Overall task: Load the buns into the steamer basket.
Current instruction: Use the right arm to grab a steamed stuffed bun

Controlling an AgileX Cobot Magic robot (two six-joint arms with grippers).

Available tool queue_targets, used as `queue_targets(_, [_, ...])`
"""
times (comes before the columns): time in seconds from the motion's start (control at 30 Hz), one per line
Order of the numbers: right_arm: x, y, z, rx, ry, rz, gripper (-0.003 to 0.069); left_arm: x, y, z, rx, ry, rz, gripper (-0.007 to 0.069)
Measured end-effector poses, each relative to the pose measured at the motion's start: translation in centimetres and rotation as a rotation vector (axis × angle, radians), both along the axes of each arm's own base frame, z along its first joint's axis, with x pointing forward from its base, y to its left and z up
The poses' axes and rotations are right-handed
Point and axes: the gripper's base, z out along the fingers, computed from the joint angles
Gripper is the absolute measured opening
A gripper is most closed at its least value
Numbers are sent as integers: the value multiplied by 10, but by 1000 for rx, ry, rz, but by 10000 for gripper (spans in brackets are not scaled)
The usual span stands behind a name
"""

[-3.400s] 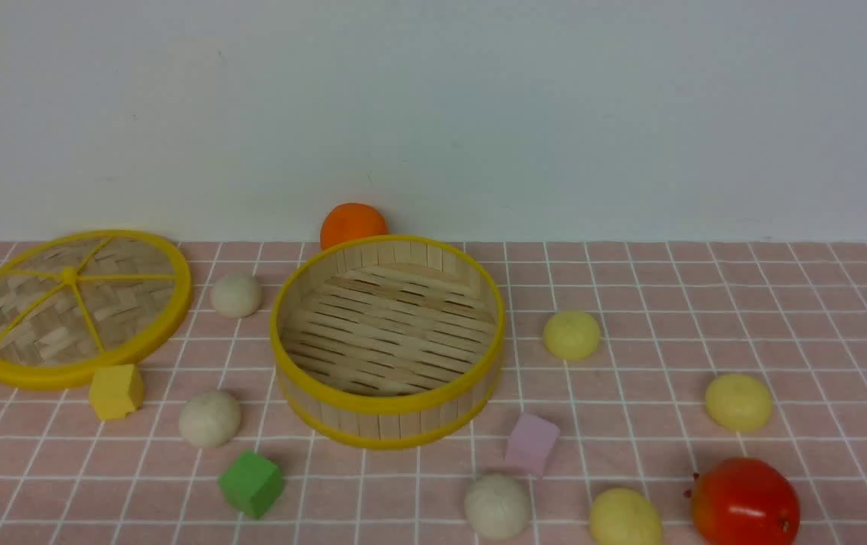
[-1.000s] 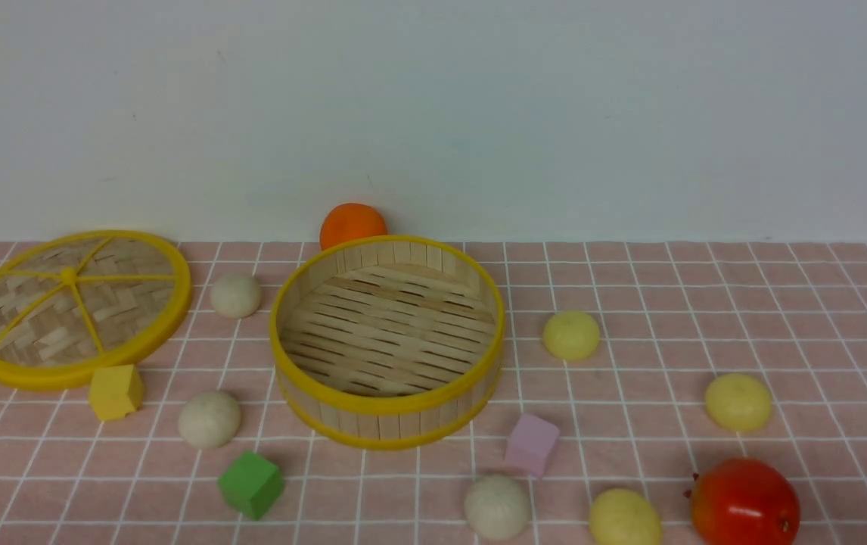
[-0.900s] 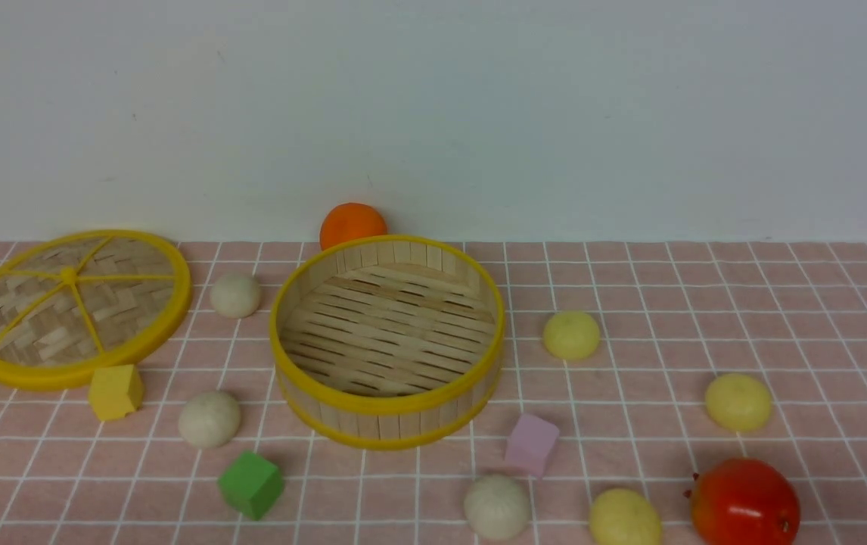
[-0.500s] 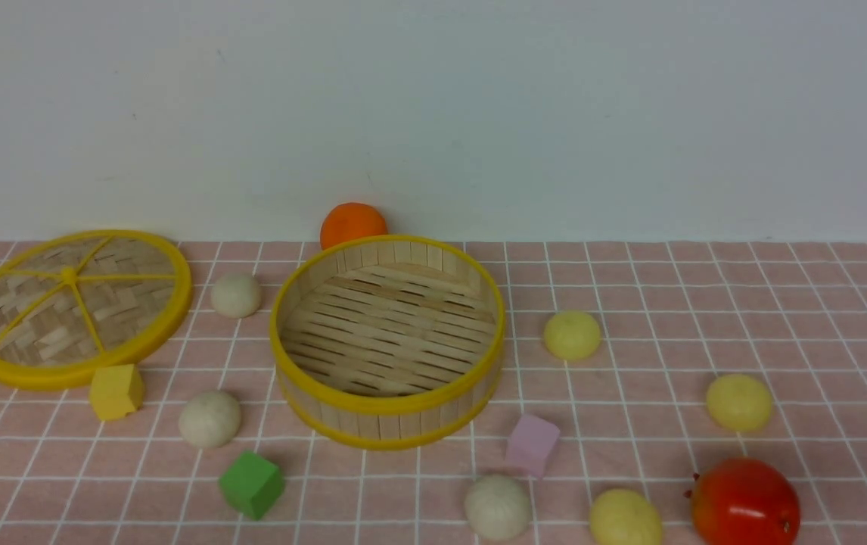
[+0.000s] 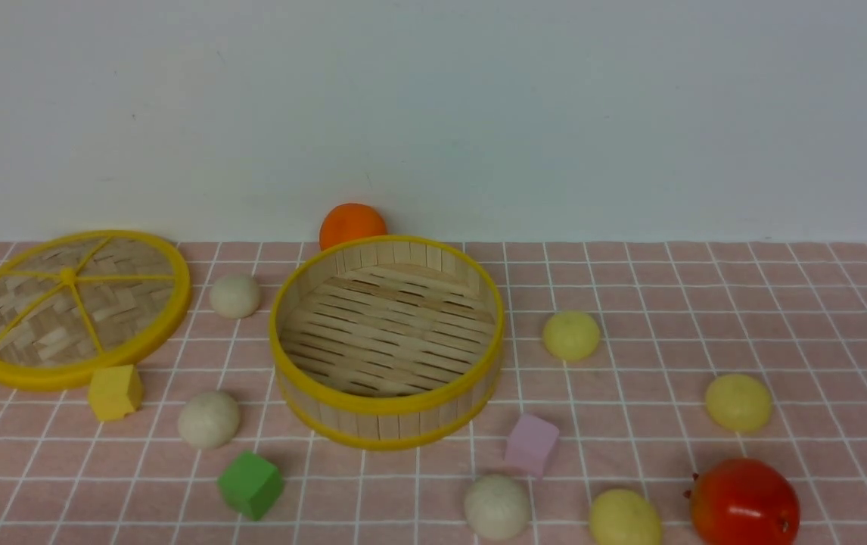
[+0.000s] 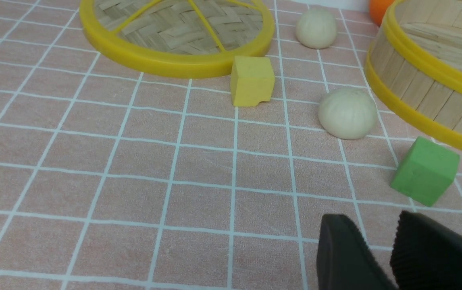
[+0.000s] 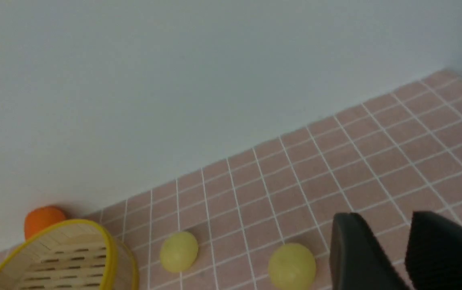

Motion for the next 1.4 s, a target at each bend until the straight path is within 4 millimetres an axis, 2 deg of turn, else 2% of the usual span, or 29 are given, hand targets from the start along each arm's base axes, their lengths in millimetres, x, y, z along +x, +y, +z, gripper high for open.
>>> queue_targets(0.23, [47,-1,-23,-10,251,38,239,0,0,0,0,0,0,240])
queue_targets(0.3, [63,-2,-23,-20,337,58,239,0,0,0,0,0,0,240])
queue_targets(0.33, [65,-2,-23,-18,345,59,239,0,0,0,0,0,0,240])
queue_targets(0.4, [85,-2,-18,-14,428,75,239,0,0,0,0,0,0,240])
queue_targets(0.43, [88,-2,-19,-11,448,77,239,0,0,0,0,0,0,240])
queue_targets(0.53, [115,0,-22,29,533,96,239,0,0,0,0,0,0,240])
queue_targets(0.57, [130,6,-26,33,572,125,239,0,0,0,0,0,0,240])
queue_targets(0.6, [131,6,-28,35,581,126,239,0,0,0,0,0,0,240])
queue_targets(0.67, [148,17,-33,25,624,170,239,0,0,0,0,0,0,240])
queue_targets(0.77, [182,37,-47,-18,735,245,239,0,0,0,0,0,0,240])
queue_targets(0.8, [185,38,-46,-23,734,250,239,0,0,0,0,0,0,240])
queue_targets(0.9, [210,45,-66,-17,826,258,239,0,0,0,0,0,0,240])
queue_targets(0.97, [215,46,-73,-13,846,255,239,0,0,0,0,0,0,240])
queue_targets(1.07, [229,47,-100,-9,907,249,239,0,0,0,0,0,0,240])
queue_targets(1.17, [238,47,-119,-10,917,242,239,0,0,0,0,0,0,240])
queue_targets(1.4, [252,45,-136,-54,873,232,239,0,0,0,0,0,0,240])
